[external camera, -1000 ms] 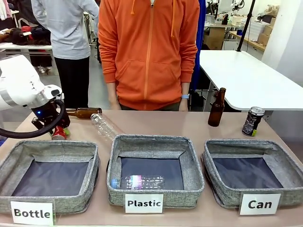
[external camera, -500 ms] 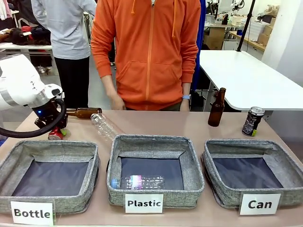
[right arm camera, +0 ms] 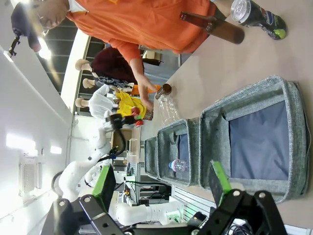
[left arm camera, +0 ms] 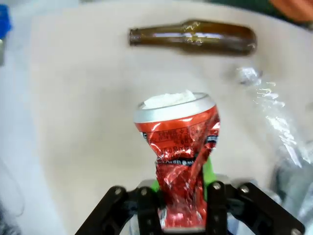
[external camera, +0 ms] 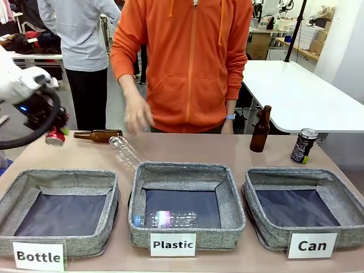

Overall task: Sort the can waste into the basket.
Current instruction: Pick up the can waste from the table and place it in the right Fabric basket.

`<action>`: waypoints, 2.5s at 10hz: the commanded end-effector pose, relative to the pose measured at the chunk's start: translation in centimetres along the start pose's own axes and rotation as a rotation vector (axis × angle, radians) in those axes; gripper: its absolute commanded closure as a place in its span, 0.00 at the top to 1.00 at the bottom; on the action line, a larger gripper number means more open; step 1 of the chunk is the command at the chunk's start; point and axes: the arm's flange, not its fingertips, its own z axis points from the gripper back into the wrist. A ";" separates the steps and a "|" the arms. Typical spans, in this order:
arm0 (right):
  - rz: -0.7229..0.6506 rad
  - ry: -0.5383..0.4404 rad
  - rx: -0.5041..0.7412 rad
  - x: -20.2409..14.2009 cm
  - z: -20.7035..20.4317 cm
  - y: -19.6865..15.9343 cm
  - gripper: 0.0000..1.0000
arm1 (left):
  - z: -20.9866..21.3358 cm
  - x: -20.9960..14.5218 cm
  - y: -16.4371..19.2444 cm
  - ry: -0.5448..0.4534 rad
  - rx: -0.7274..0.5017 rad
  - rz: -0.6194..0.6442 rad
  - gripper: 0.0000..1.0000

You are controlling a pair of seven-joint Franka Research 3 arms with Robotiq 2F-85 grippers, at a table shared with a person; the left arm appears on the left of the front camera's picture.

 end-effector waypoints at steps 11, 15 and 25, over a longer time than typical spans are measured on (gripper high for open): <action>0.025 -0.011 0.021 0.2 0.1 0.0 1.00 | 13.4 -15.8 -0.3 0.099 -0.368 -0.357 0.26; 0.025 -0.011 0.021 0.2 0.1 0.0 1.00 | 11.2 -13.6 -11.8 0.194 -0.369 -0.596 0.26; 0.025 -0.011 0.021 0.2 0.1 0.0 1.00 | 18.7 -25.2 6.8 -0.110 -0.427 -0.422 0.26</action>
